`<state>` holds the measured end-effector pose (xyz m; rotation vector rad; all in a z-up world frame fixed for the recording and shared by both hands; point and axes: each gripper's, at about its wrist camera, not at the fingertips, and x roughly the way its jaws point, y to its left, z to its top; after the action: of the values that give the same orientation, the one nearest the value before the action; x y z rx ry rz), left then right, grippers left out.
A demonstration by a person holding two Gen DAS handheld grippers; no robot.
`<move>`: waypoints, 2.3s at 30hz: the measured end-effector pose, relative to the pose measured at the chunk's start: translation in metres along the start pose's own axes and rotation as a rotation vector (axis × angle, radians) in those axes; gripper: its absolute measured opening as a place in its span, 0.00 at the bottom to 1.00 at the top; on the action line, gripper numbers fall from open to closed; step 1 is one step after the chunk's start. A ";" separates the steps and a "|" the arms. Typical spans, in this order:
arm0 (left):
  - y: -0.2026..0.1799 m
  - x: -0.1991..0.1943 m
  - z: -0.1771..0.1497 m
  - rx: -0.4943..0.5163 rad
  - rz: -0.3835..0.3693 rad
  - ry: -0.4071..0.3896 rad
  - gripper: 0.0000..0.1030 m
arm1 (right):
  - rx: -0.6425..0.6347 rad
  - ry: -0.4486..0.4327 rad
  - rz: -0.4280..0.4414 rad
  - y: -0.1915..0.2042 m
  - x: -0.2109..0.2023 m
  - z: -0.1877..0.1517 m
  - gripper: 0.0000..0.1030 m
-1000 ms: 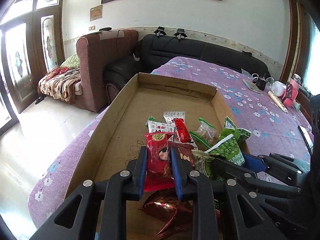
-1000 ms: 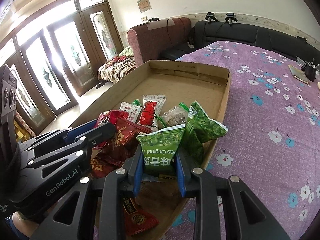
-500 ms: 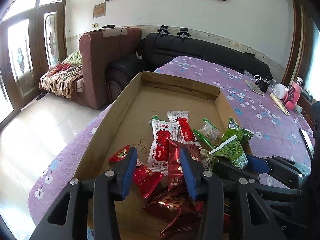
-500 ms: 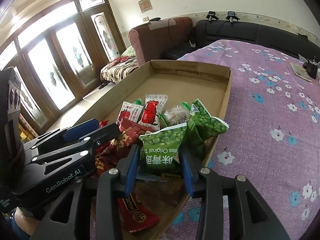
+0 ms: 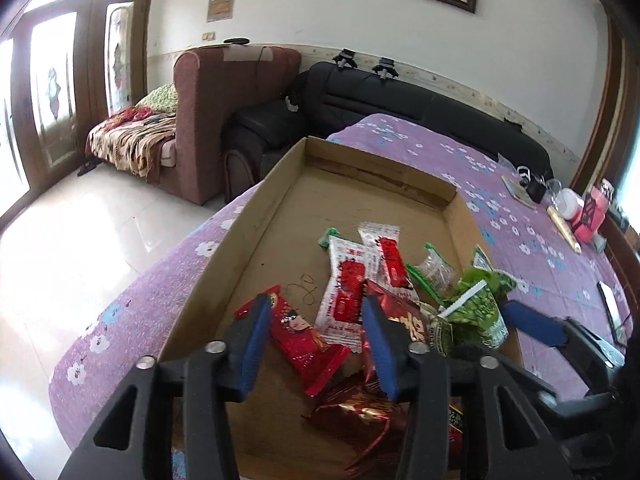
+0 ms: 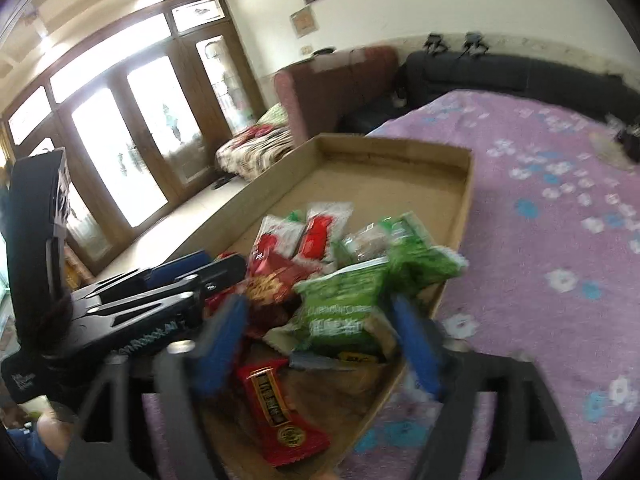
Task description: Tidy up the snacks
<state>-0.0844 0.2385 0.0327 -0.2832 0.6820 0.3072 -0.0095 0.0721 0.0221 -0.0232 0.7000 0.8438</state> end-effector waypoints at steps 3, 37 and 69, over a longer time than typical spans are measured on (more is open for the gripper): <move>-0.002 -0.001 0.000 0.007 0.011 -0.009 0.67 | 0.001 -0.012 -0.052 -0.002 -0.005 0.000 1.00; -0.025 -0.011 0.004 0.030 0.193 -0.073 0.99 | -0.012 -0.125 -0.036 -0.049 -0.092 -0.033 1.00; -0.029 -0.021 0.002 0.055 0.230 -0.096 0.99 | -0.032 -0.119 -0.054 -0.045 -0.090 -0.033 1.00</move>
<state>-0.0880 0.2085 0.0528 -0.1369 0.6277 0.5173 -0.0375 -0.0285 0.0370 -0.0207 0.5714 0.7977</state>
